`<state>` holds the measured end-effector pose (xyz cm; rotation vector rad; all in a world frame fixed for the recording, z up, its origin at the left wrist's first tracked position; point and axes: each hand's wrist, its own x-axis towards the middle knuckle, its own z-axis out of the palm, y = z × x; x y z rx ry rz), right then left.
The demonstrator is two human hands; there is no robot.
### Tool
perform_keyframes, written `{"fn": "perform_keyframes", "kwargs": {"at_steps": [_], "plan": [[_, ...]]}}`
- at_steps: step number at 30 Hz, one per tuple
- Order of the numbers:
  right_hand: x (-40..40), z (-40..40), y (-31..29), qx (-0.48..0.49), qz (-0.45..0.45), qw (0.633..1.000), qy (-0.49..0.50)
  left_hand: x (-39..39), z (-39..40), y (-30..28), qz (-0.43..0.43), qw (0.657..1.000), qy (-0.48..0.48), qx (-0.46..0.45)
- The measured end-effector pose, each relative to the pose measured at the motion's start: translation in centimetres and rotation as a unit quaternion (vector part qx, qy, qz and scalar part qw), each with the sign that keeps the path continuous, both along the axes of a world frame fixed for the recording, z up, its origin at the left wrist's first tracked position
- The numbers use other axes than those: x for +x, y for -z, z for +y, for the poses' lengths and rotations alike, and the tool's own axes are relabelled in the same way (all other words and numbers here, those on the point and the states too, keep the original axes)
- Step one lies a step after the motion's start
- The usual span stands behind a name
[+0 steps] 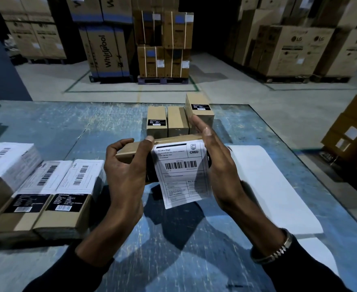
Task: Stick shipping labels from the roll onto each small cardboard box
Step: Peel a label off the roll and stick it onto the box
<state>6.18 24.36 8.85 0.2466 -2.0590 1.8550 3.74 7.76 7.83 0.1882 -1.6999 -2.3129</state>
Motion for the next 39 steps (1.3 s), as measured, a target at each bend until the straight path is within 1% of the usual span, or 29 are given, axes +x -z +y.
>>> {"fn": "perform_keyframes", "kwargs": {"at_steps": [5,10,15,20,25,28,31,36,39], "plan": [[-0.4,-0.1,0.0,-0.021,0.016,0.999,0.021,-0.4,0.0,0.3,-0.034,0.999,0.015,-0.006],[0.3,-0.1,-0.6,-0.053,-0.009,0.998,-0.027,-0.8,-0.3,0.6,-0.041,0.998,0.048,-0.022],[0.2,-0.4,-0.6,-0.036,0.006,0.999,-0.032,-0.6,-0.5,0.2,-0.049,0.996,0.060,-0.034],[0.1,-0.4,-0.4,-0.062,0.007,0.997,-0.039,-0.4,-0.4,0.0,-0.056,0.992,0.096,-0.059],[0.2,-0.4,-0.4,-0.031,0.004,0.997,-0.068,-0.2,-0.3,0.1,-0.080,0.988,0.121,-0.044],[0.3,-0.2,-0.4,-0.021,0.014,0.998,-0.066,-0.2,-0.4,0.0,-0.081,0.988,0.124,-0.045],[0.5,-0.1,-0.5,-0.026,0.005,0.997,-0.070,-0.5,-0.5,0.2,-0.081,0.988,0.125,-0.047],[-0.1,0.3,-0.4,-0.023,-0.030,0.997,-0.072,-0.4,-0.5,0.3,-0.063,0.987,0.123,-0.081],[-0.2,0.5,-0.5,-0.013,-0.036,0.996,-0.083,-0.9,-0.8,0.4,-0.055,0.985,0.127,-0.104]]}}
